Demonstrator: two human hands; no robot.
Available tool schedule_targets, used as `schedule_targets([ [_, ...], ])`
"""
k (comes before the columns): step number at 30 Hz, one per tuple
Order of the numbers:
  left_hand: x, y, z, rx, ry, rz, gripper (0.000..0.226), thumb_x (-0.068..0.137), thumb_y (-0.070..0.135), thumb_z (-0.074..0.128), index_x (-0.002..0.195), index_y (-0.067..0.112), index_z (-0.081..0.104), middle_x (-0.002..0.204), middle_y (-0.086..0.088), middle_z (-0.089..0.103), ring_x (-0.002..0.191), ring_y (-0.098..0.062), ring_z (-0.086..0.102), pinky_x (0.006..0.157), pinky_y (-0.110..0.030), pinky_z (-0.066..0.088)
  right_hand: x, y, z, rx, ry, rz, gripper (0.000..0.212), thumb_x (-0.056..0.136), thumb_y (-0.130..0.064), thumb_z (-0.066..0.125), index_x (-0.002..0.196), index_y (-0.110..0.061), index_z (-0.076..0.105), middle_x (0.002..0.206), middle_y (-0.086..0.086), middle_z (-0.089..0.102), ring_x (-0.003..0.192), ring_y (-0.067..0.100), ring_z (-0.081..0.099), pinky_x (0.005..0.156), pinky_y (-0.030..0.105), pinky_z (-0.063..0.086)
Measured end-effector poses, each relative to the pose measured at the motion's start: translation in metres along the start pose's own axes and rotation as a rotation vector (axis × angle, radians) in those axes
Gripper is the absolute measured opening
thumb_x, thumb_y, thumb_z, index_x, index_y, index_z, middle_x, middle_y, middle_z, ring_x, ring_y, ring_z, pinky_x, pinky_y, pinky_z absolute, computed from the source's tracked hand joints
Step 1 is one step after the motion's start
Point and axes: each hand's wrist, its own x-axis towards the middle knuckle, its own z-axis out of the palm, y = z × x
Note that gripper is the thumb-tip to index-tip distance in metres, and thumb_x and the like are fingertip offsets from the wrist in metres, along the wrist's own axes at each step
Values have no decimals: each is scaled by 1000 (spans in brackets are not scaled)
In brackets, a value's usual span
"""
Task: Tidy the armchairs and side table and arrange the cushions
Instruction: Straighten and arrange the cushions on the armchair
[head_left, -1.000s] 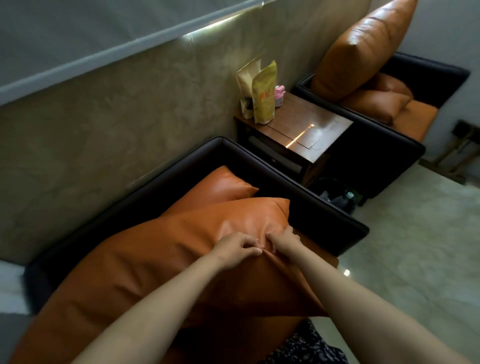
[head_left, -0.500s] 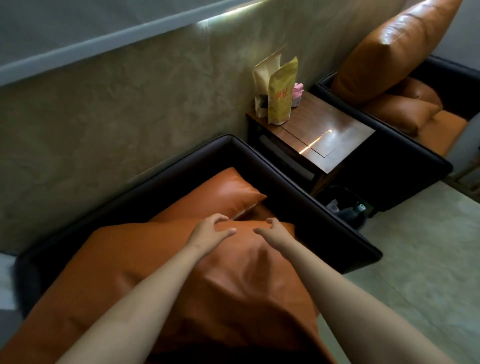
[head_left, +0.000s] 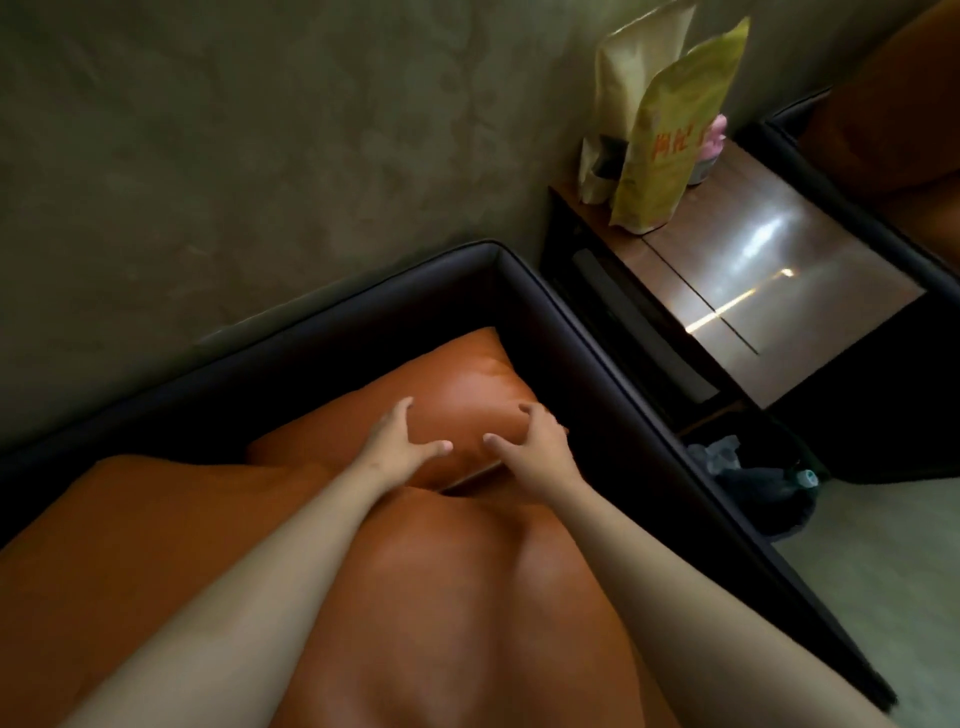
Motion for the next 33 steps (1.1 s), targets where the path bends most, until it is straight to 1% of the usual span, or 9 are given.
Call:
schedule_targets([
  [3, 36, -13, 8, 143, -14, -61, 123, 65, 49, 82, 153, 22, 1, 162, -4, 0, 148, -26, 2, 120, -45, 11, 40, 4, 11, -113, 73, -54, 84, 79, -54, 68, 145, -16, 32, 148, 7, 38, 140, 26, 28, 113, 40, 24],
  [5, 58, -19, 9, 211, -24, -45, 133, 59, 54, 84, 153, 25, -6, 161, -2, -8, 148, -24, -5, 120, -44, 7, 66, 7, 15, -153, 91, -56, 93, 76, -60, 68, 147, -15, 29, 150, 7, 36, 140, 27, 28, 114, 42, 24],
  [10, 104, -36, 0, 357, -64, -12, 143, 48, 66, 82, 151, 31, -11, 161, -4, -11, 148, -22, -13, 120, -41, -5, 123, 21, 17, -112, -45, 112, 108, 68, -72, 66, 149, -14, 24, 148, 13, 38, 134, 33, 40, 109, 44, 35],
  [13, 115, -38, -2, 473, -143, 2, 146, 46, 70, 80, 150, 33, -15, 160, -7, -14, 147, -24, -14, 119, -40, -8, 139, 34, 20, -39, -128, 204, 115, 60, -75, 69, 146, -8, 32, 142, 13, 47, 129, 33, 47, 106, 43, 40],
  [18, 111, -35, 3, 534, -115, 55, 147, 45, 71, 80, 151, 30, -13, 159, -12, 8, 147, -30, 6, 119, -41, 4, 136, 48, 26, -31, -90, 237, 116, 38, -86, 67, 123, -7, 59, 120, 12, 64, 111, 31, 60, 97, 42, 49],
  [21, 106, -36, 3, 539, -40, 79, 147, 44, 71, 80, 153, 23, -5, 155, -14, 23, 143, -31, 20, 117, -41, 15, 129, 48, 28, 28, -73, 225, 122, 26, -87, 64, 120, -9, 61, 116, 9, 66, 107, 29, 62, 95, 42, 50],
  [26, 88, -38, 3, 511, 58, 157, 128, 40, 69, 82, 147, 25, 26, 137, -7, 46, 128, -26, 40, 108, -37, 33, 106, 47, 28, 93, -28, 216, 114, 29, -84, 67, 121, -17, 56, 119, 5, 64, 109, 27, 61, 96, 43, 49],
  [30, 63, -35, 6, 555, 108, 212, 120, 42, 69, 82, 142, 27, 32, 130, -3, 51, 123, -24, 46, 100, -36, 39, 73, 53, 25, 112, 12, 217, 96, 46, -76, 74, 120, -18, 54, 117, 4, 64, 107, 28, 61, 92, 43, 51],
  [33, 41, -31, 8, 585, 144, 254, 117, 43, 67, 83, 141, 28, 32, 129, -2, 52, 122, -23, 46, 99, -36, 40, 44, 58, 24, 98, 83, 227, 91, 54, -73, 74, 121, -17, 49, 118, 5, 62, 110, 31, 59, 89, 43, 51],
])
